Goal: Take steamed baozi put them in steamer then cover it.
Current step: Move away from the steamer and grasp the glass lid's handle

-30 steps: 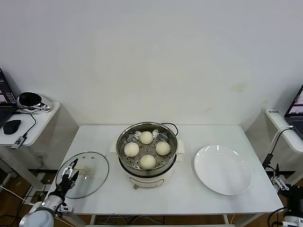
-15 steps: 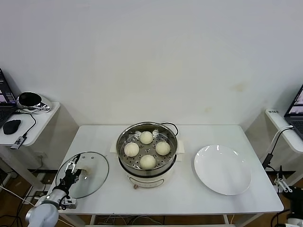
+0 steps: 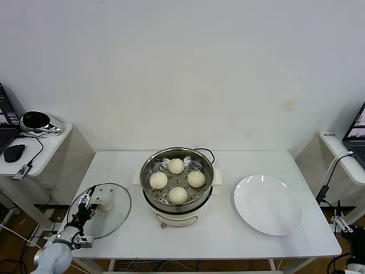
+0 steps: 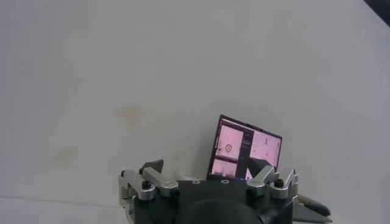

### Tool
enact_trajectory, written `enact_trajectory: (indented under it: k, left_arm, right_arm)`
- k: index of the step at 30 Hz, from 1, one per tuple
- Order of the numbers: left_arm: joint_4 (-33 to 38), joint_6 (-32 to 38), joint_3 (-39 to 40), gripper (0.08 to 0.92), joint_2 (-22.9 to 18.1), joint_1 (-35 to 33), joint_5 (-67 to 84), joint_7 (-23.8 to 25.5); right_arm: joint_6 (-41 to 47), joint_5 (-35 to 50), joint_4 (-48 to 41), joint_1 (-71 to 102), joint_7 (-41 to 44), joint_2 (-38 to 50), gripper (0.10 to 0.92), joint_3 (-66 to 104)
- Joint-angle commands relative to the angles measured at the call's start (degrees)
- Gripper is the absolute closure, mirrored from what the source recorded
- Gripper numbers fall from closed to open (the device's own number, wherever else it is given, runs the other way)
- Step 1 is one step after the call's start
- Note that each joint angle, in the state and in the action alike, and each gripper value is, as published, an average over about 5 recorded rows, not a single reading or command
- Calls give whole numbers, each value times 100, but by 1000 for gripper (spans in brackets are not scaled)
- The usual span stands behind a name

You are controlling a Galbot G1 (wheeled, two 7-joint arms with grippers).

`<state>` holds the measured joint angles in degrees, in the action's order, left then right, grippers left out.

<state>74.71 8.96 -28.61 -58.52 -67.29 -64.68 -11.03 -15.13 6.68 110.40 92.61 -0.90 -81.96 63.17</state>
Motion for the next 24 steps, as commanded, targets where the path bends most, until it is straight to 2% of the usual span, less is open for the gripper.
enact_trajectory:
  k: [1,10,15,20,24]
  left_arm:
    - [-373,51,18,286,-21,125,77,-33]
    - [-800,168,38,545,-88,298,152,-220]
    - [-776,240,-4,693,-108,270,286,-393]
    - [-249,174,-178,825,-113,21,456,-497]
    - [706,-245,-350,850,-84,-419,762,-456]
  right_arm:
    - [6,11,-5,1,3,9,203,7]
    - [-1,18,-20,9,12,25,203,4]
    - [29,83,-1,35,21,33,203,-11]
    - [31,71,12,42,27,37,203,-58]
    - [33,49,25,66,36,71,203,-142]
